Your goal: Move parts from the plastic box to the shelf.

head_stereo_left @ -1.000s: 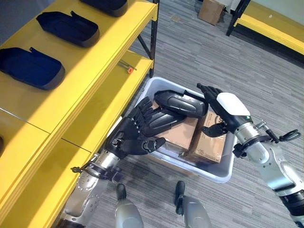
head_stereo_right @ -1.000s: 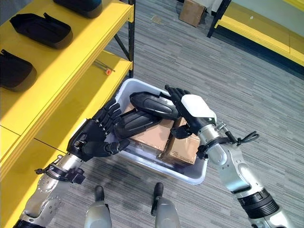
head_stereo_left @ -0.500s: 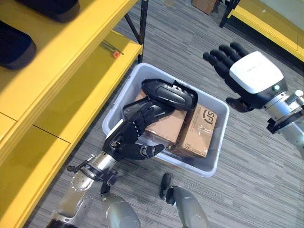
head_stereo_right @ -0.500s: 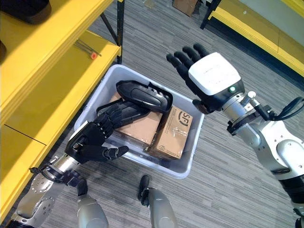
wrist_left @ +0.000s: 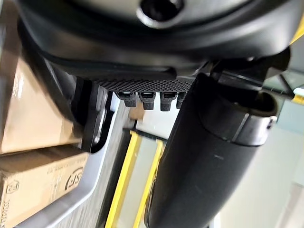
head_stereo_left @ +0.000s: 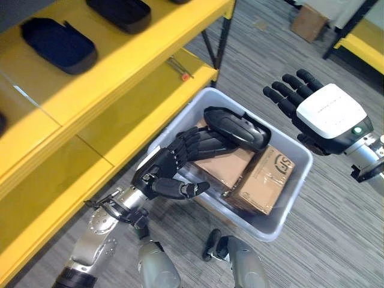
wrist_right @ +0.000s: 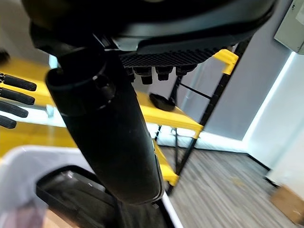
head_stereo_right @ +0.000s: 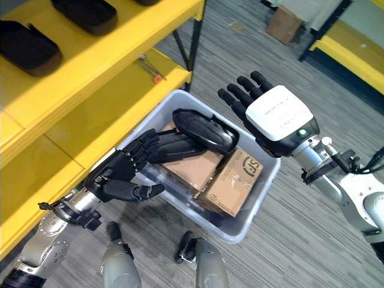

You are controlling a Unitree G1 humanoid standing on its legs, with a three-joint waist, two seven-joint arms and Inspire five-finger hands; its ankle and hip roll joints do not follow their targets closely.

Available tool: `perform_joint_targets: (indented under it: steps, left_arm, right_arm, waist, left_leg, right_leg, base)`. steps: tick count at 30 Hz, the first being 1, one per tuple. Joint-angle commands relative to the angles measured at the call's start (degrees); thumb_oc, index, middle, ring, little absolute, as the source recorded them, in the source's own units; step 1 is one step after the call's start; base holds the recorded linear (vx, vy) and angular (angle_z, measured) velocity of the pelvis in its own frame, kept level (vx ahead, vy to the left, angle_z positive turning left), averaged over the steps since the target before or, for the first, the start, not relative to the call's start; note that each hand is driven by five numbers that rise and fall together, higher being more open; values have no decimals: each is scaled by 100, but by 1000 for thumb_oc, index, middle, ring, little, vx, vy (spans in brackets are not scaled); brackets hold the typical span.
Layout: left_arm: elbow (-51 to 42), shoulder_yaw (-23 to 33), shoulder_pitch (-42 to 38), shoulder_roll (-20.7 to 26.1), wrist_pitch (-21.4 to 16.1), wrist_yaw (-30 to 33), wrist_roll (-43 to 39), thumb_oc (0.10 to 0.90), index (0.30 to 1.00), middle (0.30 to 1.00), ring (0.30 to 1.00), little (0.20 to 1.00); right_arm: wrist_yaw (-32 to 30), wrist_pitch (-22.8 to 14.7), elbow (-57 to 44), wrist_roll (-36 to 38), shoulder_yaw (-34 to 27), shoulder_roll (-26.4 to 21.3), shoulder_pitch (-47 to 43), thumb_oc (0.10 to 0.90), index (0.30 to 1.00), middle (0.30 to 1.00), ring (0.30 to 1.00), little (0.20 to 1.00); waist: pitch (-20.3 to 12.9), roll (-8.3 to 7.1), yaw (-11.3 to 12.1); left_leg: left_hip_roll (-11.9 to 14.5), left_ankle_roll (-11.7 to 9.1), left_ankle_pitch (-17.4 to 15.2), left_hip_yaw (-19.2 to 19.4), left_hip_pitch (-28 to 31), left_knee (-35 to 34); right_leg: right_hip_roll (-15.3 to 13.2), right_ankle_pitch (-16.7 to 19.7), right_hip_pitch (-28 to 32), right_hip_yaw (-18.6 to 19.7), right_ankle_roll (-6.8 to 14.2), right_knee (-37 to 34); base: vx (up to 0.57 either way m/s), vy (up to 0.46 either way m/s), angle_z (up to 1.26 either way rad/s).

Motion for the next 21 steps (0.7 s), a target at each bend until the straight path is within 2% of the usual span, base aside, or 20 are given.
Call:
perform_joint_targets:
  steps: [1,3,4,7,11,17,21]
  left_arm:
    - [-761,-56,-115,-142,-543,-290,-408,900,1000,1000,1000,1000]
    - [-889,12,5,-170,-479,-226,-390,900,1000,1000,1000,1000]
    - [-945,92,117,-169,-420,-265,-357,900,1000,1000,1000,1000]
    - [-996,185,314,-206,-424,-337,-152,900,1000,1000,1000,1000]
    - [-975,172,397,-208,-484,-119,-113,900,1000,1000,1000,1000]
    - [-961,254,550,-168,-485,-134,-170,900,1000,1000,1000,1000]
    - [-924,243,643,-157,-681,-108,-231,900,1000,1000,1000,1000]
  right_arm:
    - [-365,-22,-21,-9,-116,55,-560,900,1000,1000,1000,1000]
    - [-339,43,-51,-97,109,306,-679,900,1000,1000,1000,1000]
    - [-254,150,-114,-129,233,460,-738,900,1000,1000,1000,1000]
    - [-210,168,-152,-158,437,728,-801,900,1000,1000,1000,1000]
    - [-94,116,-181,-99,618,943,-857,900,1000,1000,1000,1000]
    - [116,58,-199,-12,728,939,-899,900,1000,1000,1000,1000]
    - [151,45,-165,1,839,840,-960,900,1000,1000,1000,1000]
  waist:
    - [-509,-44,-150]
    - [-574,-57,-42]
    - [-635,-56,16]
    - [-814,-150,43]
    - [-998,-231,59]
    - [-1101,-340,129]
    - [-1071,-433,171]
  left_leg:
    - [-336,32,-304,-39,81,481]
    - [-1002,314,-764,-222,88,614]
    - [-1124,400,-774,-243,191,422]
    - [-1219,521,-831,-246,375,190]
    - [-1321,595,-893,-226,530,30]
    - [-1380,650,-985,-173,632,-45]
    - [-1371,664,-1059,-125,598,64]
  right_leg:
    - [10,642,784,353,548,-1206]
    - [23,896,848,619,692,-1528]
    - [23,992,848,629,787,-1581]
    - [95,1130,953,692,820,-1856]
    - [140,1228,1099,700,848,-2088]
    - [163,1302,1237,685,854,-2307]
    - [173,1335,1264,672,839,-2377]
  base:
    - [65,43,-15]
    - [88,90,-14]
    - [121,93,-23]
    - [105,69,-39]
    - [120,103,-3]
    - [65,67,-4]
    - [-7,82,-3]
